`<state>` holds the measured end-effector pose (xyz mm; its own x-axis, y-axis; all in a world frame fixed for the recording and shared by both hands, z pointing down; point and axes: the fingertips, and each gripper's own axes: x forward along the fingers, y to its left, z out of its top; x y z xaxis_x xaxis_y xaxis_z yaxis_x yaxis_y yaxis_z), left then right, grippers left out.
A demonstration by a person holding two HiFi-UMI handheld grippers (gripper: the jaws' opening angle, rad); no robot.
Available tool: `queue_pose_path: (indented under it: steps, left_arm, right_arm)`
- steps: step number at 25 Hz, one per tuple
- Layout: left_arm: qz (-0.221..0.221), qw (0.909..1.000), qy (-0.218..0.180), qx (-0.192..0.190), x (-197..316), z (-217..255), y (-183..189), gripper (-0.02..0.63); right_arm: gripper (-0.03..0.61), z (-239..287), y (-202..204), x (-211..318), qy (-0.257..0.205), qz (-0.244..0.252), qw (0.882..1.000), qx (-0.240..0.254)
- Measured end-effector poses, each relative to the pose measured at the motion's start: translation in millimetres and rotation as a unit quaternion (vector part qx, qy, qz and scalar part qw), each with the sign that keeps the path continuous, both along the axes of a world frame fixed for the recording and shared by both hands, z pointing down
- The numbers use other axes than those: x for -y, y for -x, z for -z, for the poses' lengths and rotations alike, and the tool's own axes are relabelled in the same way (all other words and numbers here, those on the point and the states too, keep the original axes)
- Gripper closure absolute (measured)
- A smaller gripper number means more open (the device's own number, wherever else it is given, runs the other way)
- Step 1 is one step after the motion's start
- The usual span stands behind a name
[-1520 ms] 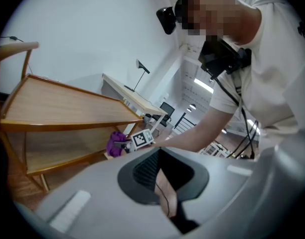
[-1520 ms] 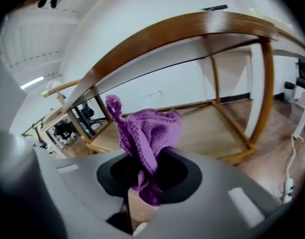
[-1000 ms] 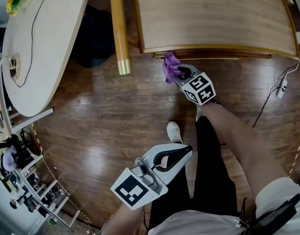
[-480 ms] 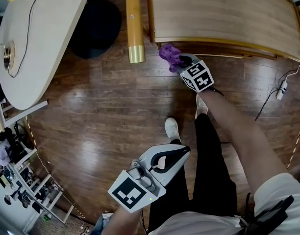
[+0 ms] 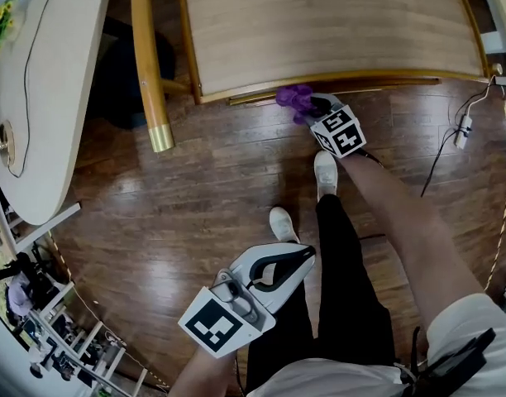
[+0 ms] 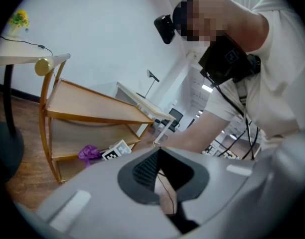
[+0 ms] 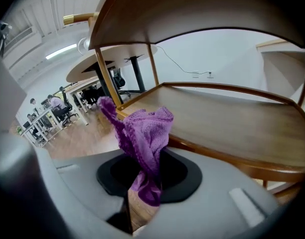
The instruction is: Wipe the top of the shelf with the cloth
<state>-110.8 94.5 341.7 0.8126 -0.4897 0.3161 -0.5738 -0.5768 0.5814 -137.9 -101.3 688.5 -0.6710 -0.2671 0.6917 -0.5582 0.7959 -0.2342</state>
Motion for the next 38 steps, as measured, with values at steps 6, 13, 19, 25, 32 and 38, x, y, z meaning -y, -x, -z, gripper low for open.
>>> queue_pose_path:
  steps: [6, 13, 19, 25, 32, 38]
  left_arm:
    - [-0.049, 0.9988, -0.001, -0.002, 13.4, -1.2, -35.8, 0.595]
    - [-0.097, 0.9952, -0.004, -0.006, 31.7, -0.1, -75.0, 0.595]
    - [-0.136, 0.9907, 0.001, -0.004, 42.6, -3.2, -103.7, 0.595]
    - [-0.154, 0.988, 0.001, -0.007, 58.3, -2.5, -130.8, 0.595]
    - [-0.166, 0.9861, 0.006, -0.007, 70.7, -6.8, -149.6, 0.595]
    - [-0.164, 0.9863, 0.008, -0.003, 73.6, -7.5, -151.3, 0.595]
  right_arm:
    - [0.483, -2.2, -67.5, 17.5, -0.004, -0.043, 0.999, -0.016]
    - [0.483, -3.7, -160.7, 41.1, -0.008, -0.1, 0.994, -0.041]
    - [0.483, -4.2, -249.6, 60.2, -0.015, -0.147, 0.986, -0.074]
    - [0.483, 0.7, -330.4, 81.8, -0.021, -0.188, 0.976, -0.107]
    - [0.483, -1.8, -400.8, 94.7, -0.018, -0.234, 0.963, -0.13]
    - [0.483, -2.4, -430.3, 97.9, -0.011, -0.257, 0.954, -0.151]
